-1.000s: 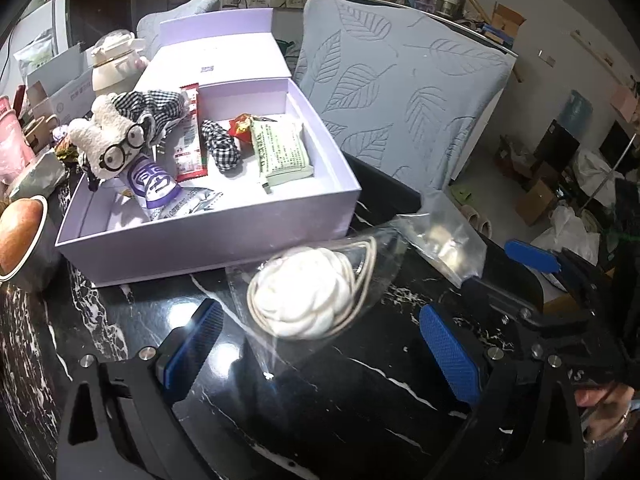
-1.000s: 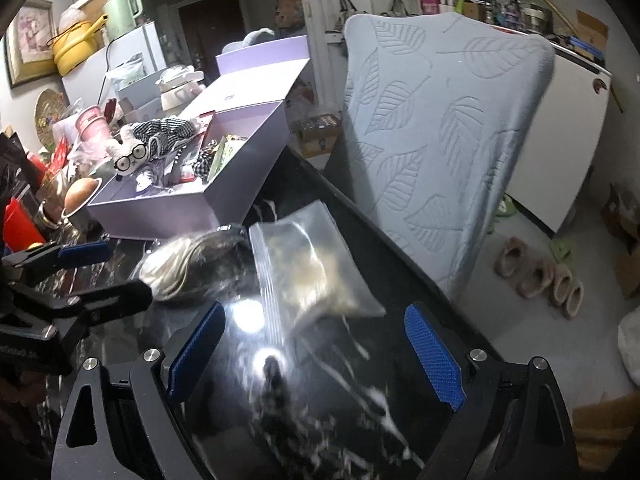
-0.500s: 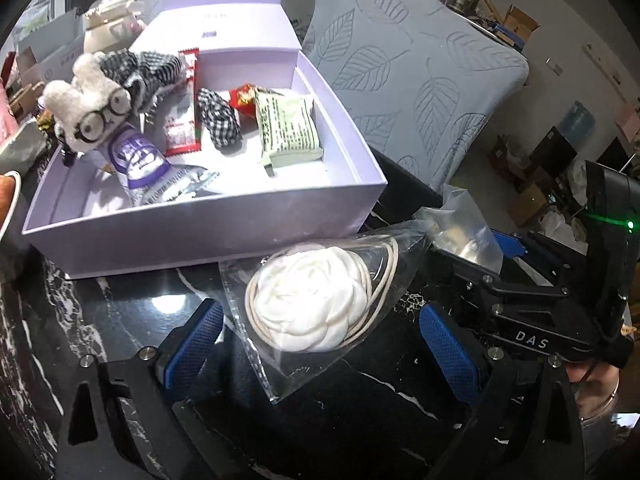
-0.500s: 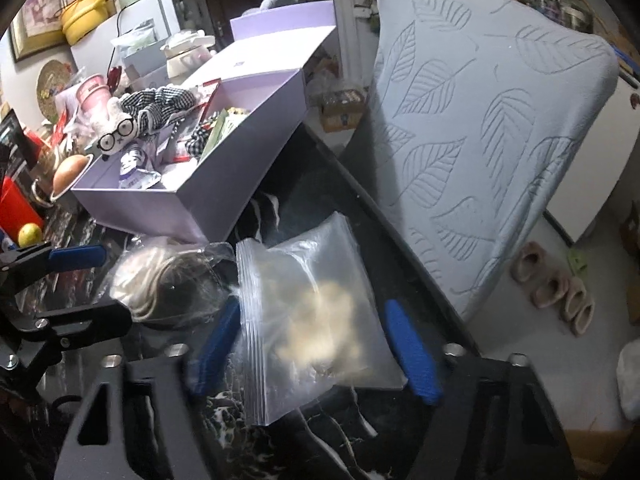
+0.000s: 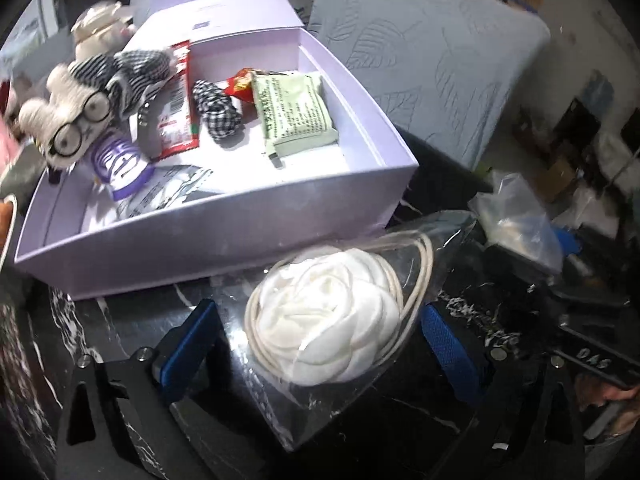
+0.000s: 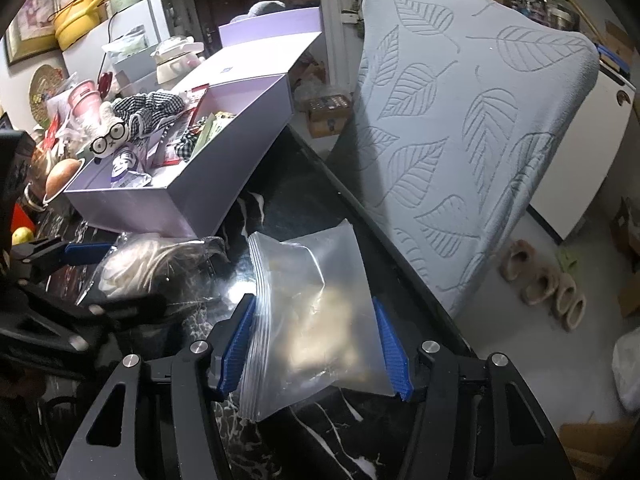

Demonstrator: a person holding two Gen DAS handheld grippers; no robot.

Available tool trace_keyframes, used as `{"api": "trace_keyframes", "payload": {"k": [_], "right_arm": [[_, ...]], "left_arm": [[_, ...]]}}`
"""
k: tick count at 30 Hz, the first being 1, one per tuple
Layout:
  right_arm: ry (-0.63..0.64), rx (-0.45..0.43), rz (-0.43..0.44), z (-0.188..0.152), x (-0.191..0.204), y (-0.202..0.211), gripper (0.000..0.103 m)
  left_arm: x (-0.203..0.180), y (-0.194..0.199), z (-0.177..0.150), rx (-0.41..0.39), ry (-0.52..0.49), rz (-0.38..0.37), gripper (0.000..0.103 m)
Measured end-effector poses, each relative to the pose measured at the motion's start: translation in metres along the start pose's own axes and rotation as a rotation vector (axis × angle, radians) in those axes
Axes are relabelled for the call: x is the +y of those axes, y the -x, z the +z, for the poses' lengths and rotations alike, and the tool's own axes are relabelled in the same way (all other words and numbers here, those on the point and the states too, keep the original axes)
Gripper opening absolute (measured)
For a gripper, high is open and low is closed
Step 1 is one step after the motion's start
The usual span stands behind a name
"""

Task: Organize soft objects
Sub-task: 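Grasp the clear bag with white flower with the left gripper while the right grasps the beige zip bag, then lift both clear bags and carry them toward the lavender box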

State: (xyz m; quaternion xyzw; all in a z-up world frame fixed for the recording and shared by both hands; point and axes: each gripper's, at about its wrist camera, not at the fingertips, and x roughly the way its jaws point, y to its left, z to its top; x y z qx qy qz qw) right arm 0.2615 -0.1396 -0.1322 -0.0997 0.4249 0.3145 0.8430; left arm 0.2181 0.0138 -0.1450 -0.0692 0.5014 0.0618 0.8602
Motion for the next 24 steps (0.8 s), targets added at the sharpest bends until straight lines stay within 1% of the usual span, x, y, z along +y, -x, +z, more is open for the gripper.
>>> {"api": "trace_keyframes", "payload": {"k": [3, 9, 10, 11, 13, 17, 24], "right_arm": [[-0.006, -0.004, -0.001, 0.000, 0.000, 0.000, 0.058], [-0.013, -0.008, -0.004, -0.001, 0.001, 0.000, 0.058], [-0.014, -0.009, -0.004, -0.001, 0.000, 0.000, 0.058], [-0.015, -0.009, -0.004, -0.002, 0.000, 0.001, 0.058], [-0.017, -0.010, -0.005, -0.002, 0.000, 0.001, 0.058], [-0.024, -0.011, -0.005, -0.003, 0.000, 0.002, 0.058], [-0.047, -0.011, 0.016, -0.009, 0.001, 0.008, 0.055]], "left_arm": [[-0.006, -0.004, 0.001, -0.010, -0.016, 0.022, 0.102], [-0.006, -0.008, 0.005, -0.032, 0.003, 0.032, 0.102], [-0.005, -0.008, 0.005, -0.042, 0.004, 0.032, 0.100], [-0.005, -0.007, 0.004, -0.062, 0.000, 0.029, 0.089], [-0.003, 0.002, -0.003, -0.081, -0.012, 0.021, 0.079], [-0.001, 0.008, -0.009, -0.088, -0.023, 0.008, 0.067], [-0.001, 0.022, -0.018, -0.080, -0.002, -0.027, 0.065]]}}
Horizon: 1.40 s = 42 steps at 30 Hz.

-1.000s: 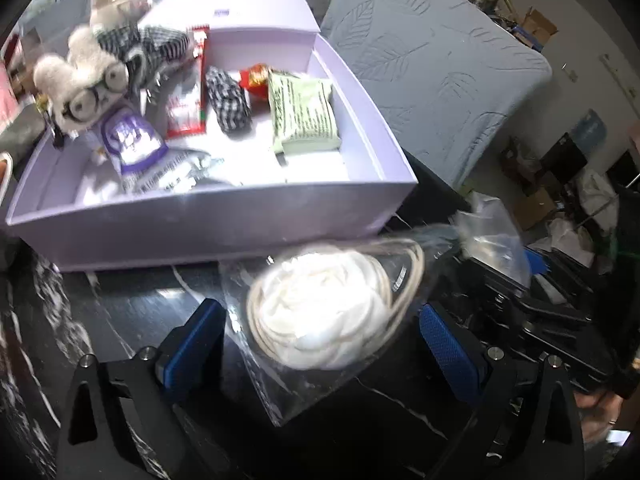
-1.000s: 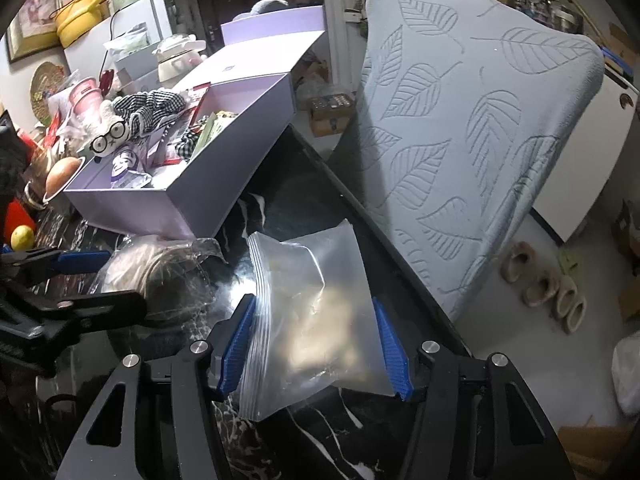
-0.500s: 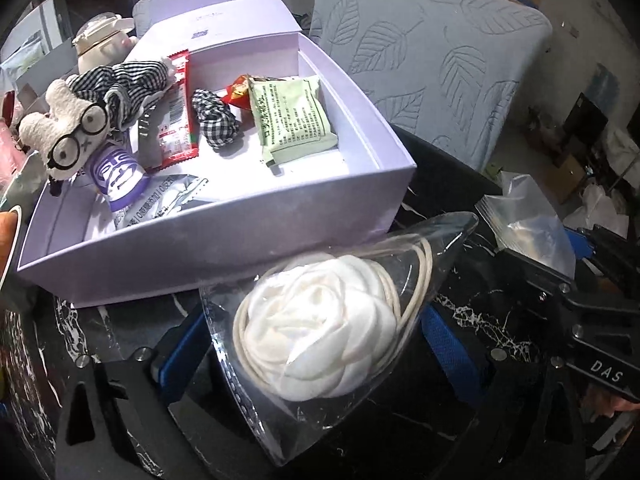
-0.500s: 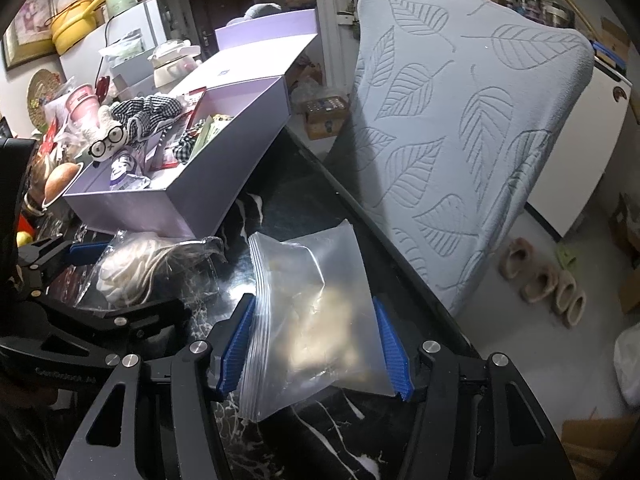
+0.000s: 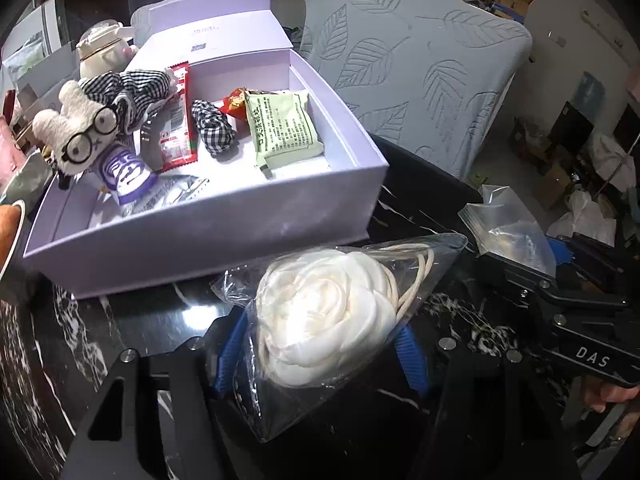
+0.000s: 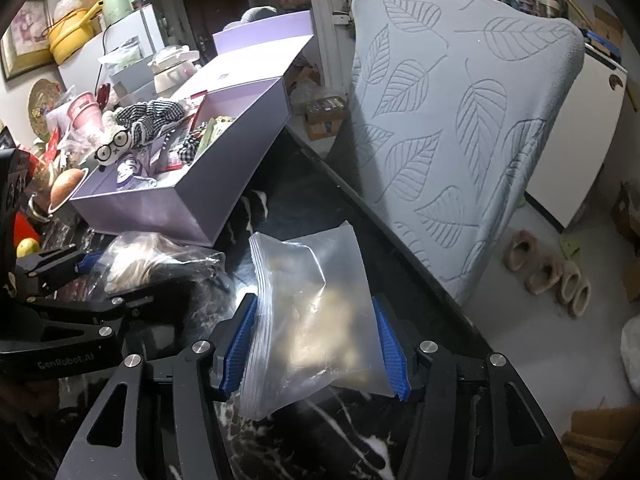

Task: Organize soft objects
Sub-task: 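Lift both clear bags and carry them toward the lavender box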

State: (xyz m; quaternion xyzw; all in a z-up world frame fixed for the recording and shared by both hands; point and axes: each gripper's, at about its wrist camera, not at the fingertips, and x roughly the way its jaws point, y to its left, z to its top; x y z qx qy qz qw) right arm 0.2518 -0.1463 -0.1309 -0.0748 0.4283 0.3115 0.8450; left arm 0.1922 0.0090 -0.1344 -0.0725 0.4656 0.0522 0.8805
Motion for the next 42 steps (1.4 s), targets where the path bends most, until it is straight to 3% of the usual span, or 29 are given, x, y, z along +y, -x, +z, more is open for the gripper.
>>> {"api": "trace_keyframes", "payload": {"k": [18, 31, 42], "right_arm": [[-0.064, -0.034, 0.060, -0.043, 0.028, 0.047, 0.052], [-0.021, -0.072, 0.122, -0.070, 0.077, 0.081, 0.052], [0.025, -0.145, 0.182, -0.069, 0.106, 0.116, 0.052]], "left_arm": [[0.002, 0.073, -0.033, -0.096, 0.003, 0.015, 0.065], [0.010, 0.129, -0.067, -0.175, 0.023, 0.039, 0.065], [0.022, 0.179, -0.082, -0.274, 0.062, 0.078, 0.065]]}}
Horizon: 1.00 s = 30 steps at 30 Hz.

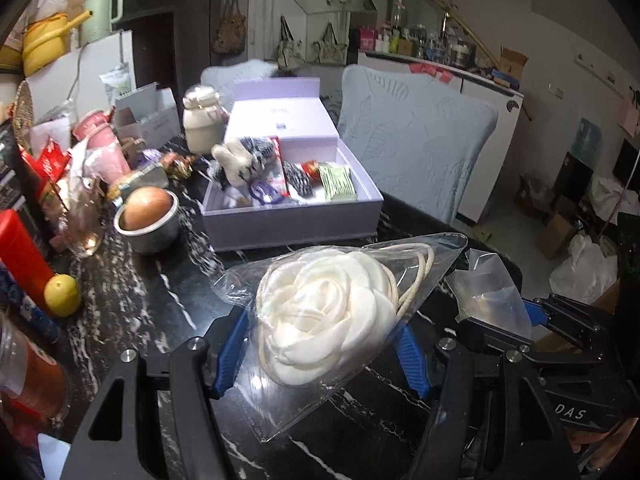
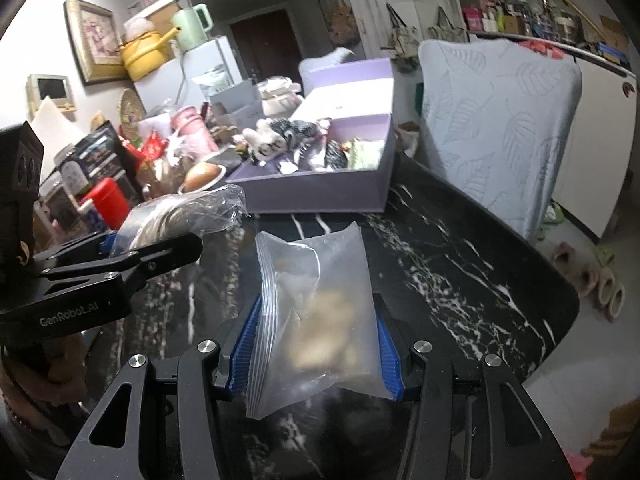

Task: Organize soft objects
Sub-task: 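Lift both clear bags and carry them toward the lavender box, then lower both clear bags into the lavender box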

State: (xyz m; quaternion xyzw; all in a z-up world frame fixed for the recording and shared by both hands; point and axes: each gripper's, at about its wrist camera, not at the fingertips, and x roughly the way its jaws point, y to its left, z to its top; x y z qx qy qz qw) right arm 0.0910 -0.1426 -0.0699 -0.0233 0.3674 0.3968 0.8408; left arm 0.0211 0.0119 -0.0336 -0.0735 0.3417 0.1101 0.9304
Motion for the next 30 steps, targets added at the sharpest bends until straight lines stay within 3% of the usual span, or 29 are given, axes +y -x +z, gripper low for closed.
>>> {"api": "trace_keyframes", "payload": {"k": [13, 30], "right_arm": [[0.101, -0.112, 0.004, 0.048, 0.032, 0.026, 0.052], [0.108, -0.200, -0.015, 0.127, 0.021, -0.004, 0.052]], "left_arm": [[0.010, 0.030, 0.042, -0.147, -0.006, 0.003, 0.065], [0.024, -0.009, 0.127, -0.259, -0.012, -0.004, 0.065]]}}
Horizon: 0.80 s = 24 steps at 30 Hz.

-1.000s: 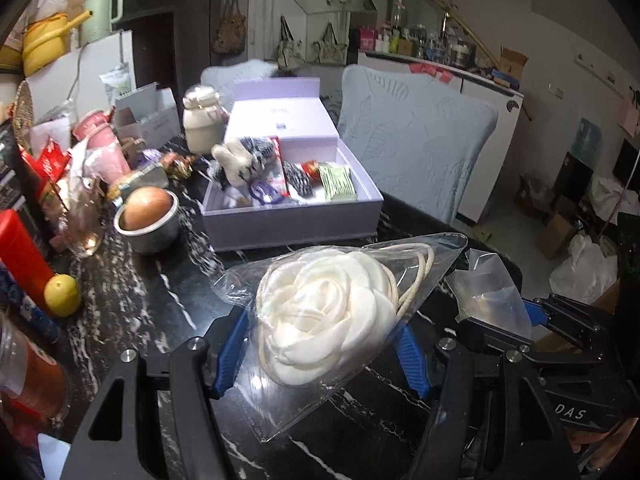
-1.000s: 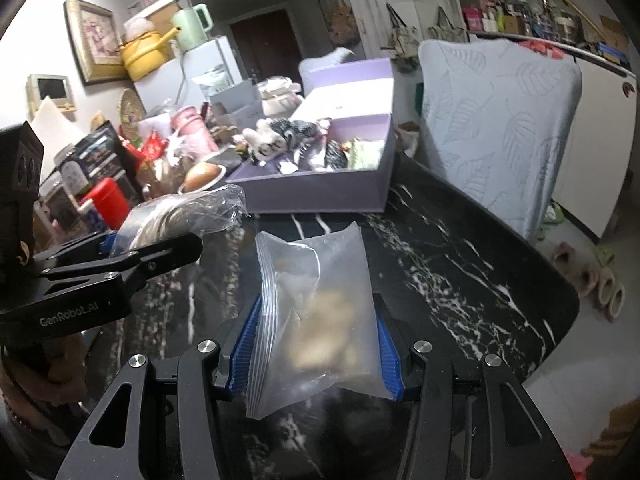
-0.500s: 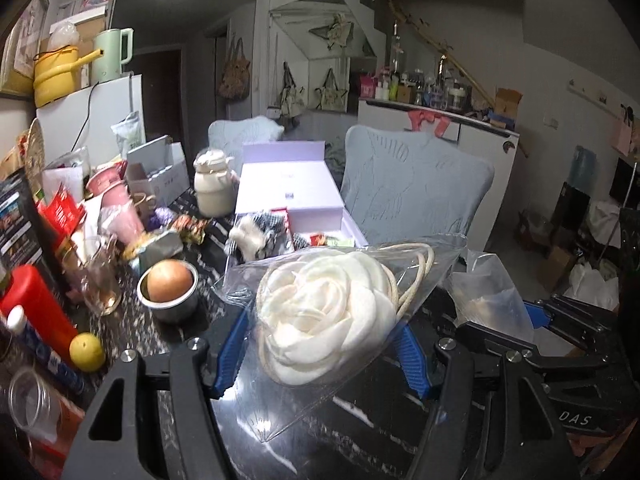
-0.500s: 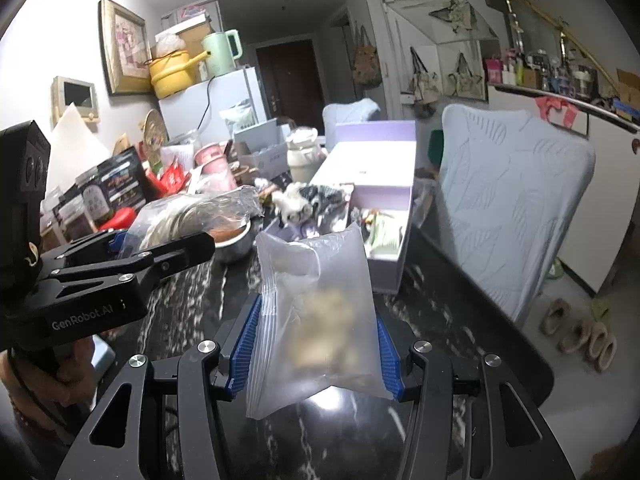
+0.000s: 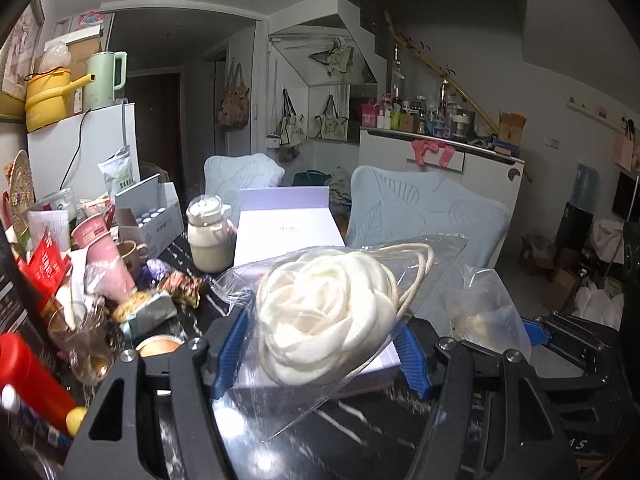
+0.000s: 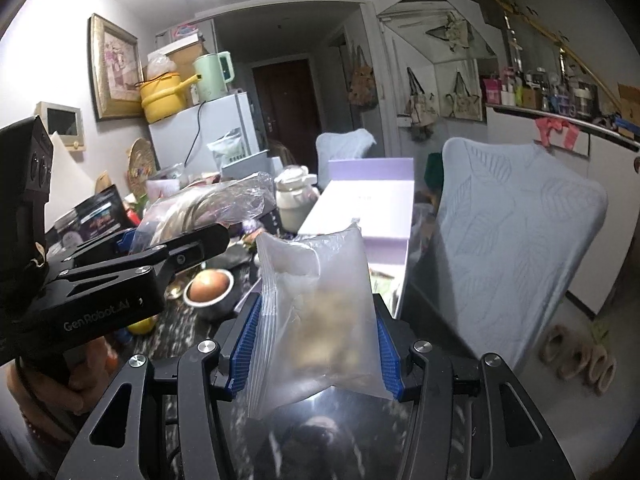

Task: Organize soft objects
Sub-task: 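Lower both clear bags into the lavender box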

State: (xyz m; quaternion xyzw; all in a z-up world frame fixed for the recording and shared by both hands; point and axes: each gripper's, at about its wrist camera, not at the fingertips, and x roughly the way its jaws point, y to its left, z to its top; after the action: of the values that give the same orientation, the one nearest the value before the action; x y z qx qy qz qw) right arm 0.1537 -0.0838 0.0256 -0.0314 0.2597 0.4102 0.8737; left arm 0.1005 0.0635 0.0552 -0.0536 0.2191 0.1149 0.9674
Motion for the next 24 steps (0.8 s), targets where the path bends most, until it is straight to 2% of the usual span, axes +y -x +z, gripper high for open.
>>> {"api": "trace_keyframes", "payload": {"k": [12, 24], "right_arm": [[0.035, -0.031, -0.032, 0.050, -0.026, -0.055, 0.052], [0.037, -0.012, -0.048, 0.082, -0.047, -0.118, 0.052]], "left_arm": [[0.016, -0.065, 0.038, -0.042, -0.018, 0.013, 0.065], [0.037, -0.137, 0.054, -0.016, -0.030, 0.055, 0.065]]}}
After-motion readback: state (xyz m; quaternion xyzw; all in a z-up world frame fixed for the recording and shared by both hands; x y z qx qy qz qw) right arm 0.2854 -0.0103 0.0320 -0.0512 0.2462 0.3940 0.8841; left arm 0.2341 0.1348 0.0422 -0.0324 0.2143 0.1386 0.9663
